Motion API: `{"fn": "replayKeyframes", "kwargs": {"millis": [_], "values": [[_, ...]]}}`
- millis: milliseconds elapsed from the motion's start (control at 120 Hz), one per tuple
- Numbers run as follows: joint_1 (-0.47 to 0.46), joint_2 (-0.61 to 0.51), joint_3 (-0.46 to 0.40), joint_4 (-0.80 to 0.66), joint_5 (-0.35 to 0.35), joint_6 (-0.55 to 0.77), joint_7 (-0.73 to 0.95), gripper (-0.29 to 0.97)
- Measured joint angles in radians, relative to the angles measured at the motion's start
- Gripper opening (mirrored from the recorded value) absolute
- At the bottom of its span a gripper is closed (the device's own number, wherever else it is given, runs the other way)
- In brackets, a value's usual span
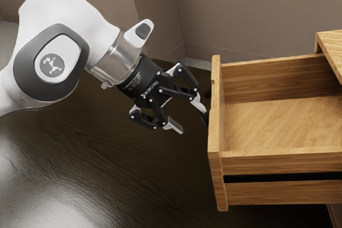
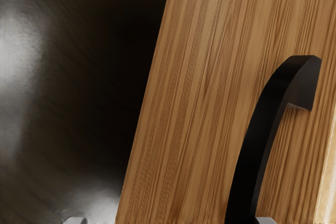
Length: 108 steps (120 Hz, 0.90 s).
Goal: Pull the drawer handle with one arm to open the drawer
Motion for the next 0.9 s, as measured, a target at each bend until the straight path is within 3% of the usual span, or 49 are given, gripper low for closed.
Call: {"fn": "replayKeyframes", "kwargs": {"millis": [417, 575, 650, 750, 817, 900], "values": [[-0.014, -0.063, 0.061, -0.051, 0.034, -0.011, 0.023, 0.37], [-0.013, -0.07, 0.083, 0.01, 0.045, -0.043, 0.033, 0.48], [-0.014, -0.046, 0.098, 0.166, 0.127, -0.113, 0.036, 0.54], [-0.086, 0.098, 0.097, 0.467, 0.341, -0.253, 0.063, 0.59], [-0.097, 0.2, 0.105, 0.604, 0.4, -0.327, 0.126, 0.62], [-0.094, 0.245, 0.12, 0.649, 0.438, -0.405, 0.2, 0.64]]}}
